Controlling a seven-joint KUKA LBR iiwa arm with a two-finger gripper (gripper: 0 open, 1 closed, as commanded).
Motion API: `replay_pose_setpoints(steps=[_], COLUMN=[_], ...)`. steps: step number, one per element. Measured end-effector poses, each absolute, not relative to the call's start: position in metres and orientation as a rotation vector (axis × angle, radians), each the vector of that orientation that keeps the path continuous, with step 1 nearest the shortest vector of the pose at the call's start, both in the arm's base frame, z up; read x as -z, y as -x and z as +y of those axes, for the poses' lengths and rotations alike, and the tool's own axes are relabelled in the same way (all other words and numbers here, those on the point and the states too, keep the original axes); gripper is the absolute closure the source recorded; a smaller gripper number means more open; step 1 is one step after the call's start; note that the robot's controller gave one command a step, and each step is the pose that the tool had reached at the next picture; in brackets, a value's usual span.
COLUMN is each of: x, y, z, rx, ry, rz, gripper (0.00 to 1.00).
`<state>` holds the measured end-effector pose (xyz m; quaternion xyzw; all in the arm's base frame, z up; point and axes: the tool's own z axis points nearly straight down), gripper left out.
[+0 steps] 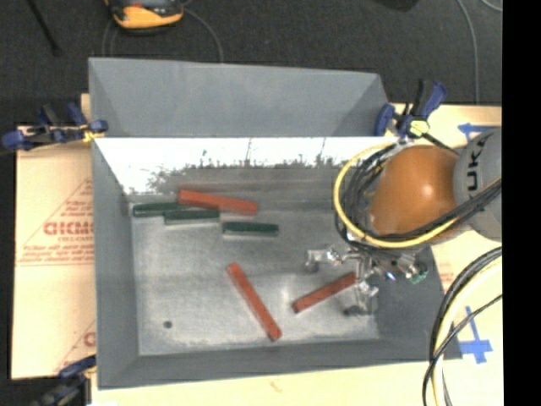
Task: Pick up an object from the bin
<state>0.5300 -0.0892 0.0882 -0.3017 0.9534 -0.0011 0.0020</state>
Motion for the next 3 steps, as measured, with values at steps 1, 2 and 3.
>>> replay_pose_setpoints(steps=[1,2,3], x=[-0.0718,-0.0718,-0.0734], y=[-0.5562,-0.5562,-0.5560], z=[-0.0927,-0.0927,-0.0927], rx=[0.003,0.003,0.003], ry=[1.198,1.197,1.196], rz=[2.900,2.900,2.900], gripper=[1.00,1.00,1.00])
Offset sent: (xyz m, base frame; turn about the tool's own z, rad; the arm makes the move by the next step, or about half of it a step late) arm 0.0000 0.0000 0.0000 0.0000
